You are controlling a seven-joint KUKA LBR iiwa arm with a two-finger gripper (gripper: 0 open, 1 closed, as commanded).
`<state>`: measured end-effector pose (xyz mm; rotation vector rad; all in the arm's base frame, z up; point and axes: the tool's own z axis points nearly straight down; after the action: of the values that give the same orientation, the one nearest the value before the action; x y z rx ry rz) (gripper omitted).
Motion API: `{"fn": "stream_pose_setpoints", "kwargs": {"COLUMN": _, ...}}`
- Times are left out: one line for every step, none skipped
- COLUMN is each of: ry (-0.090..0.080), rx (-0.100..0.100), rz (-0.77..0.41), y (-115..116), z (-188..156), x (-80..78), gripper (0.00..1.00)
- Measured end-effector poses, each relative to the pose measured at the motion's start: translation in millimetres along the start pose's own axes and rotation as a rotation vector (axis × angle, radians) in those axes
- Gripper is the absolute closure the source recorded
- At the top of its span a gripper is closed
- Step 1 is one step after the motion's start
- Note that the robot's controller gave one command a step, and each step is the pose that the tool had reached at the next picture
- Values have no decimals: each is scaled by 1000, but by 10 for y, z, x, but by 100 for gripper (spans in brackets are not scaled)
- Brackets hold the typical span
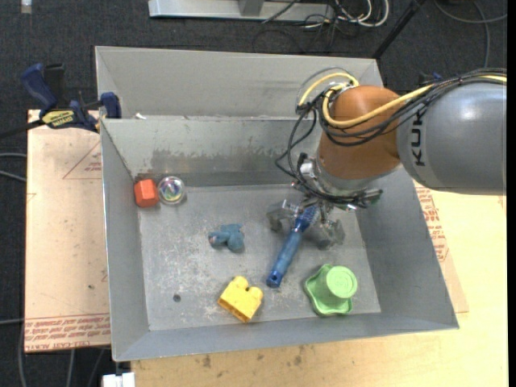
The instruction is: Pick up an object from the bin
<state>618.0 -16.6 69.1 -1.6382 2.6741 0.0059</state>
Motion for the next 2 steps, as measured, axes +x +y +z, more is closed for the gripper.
{"fn": "stream_pose_setpoints", "kwargs": {"ry": -1, "rx": 1, "rz": 0, "y": -5, "z": -7, "x": -3, "gripper": 100}}
{"fn": "stream_pose_setpoints", "kwargs": {"ry": 2, "rx": 2, "rz": 3, "y": -8, "z": -226, "x": -12, "gripper": 100}}
